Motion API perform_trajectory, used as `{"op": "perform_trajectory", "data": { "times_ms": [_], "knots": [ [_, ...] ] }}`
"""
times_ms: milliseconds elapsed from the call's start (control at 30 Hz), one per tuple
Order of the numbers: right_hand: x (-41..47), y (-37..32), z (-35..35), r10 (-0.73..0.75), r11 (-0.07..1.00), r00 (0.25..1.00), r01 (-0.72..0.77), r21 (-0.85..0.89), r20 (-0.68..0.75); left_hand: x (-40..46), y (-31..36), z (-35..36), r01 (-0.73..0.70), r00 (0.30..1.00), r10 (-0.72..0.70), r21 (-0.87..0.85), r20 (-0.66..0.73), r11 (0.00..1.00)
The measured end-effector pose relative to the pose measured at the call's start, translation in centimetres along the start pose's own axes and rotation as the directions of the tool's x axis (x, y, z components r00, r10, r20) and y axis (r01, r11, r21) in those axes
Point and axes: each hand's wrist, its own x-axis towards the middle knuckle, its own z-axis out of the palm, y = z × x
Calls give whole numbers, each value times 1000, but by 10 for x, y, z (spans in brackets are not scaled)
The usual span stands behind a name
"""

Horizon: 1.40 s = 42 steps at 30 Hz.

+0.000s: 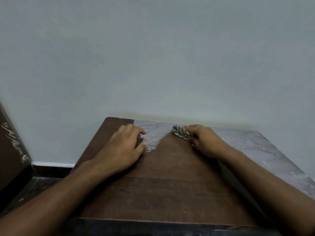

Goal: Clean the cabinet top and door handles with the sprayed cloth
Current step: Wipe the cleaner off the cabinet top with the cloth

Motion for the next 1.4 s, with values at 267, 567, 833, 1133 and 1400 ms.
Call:
{"op": "perform_trajectory", "data": {
  "times_ms": [267, 567, 833, 1133, 1400],
  "knots": [
    [-10, -30, 11, -180, 983, 982, 179, 31, 55, 15, -4, 5, -28, 999, 28, -10, -17, 1000],
    [-11, -46, 17, -130, 988, 991, 128, 92, 16, 20, -5, 3, 34, 997, -35, -20, -68, 999],
    [21, 1, 10, 41, 997, 998, -38, 72, -41, 22, -9, -8, 87, 992, -89, -26, -84, 996],
    [-12, -52, 23, -190, 974, 981, 184, 134, 31, 17, -15, -11, 106, 992, -104, 22, -74, 994],
    [-11, -82, 35, -189, 975, 982, 184, 123, 27, 12, -23, -19, 152, 987, -151, 22, -45, 988]
  ]
}}
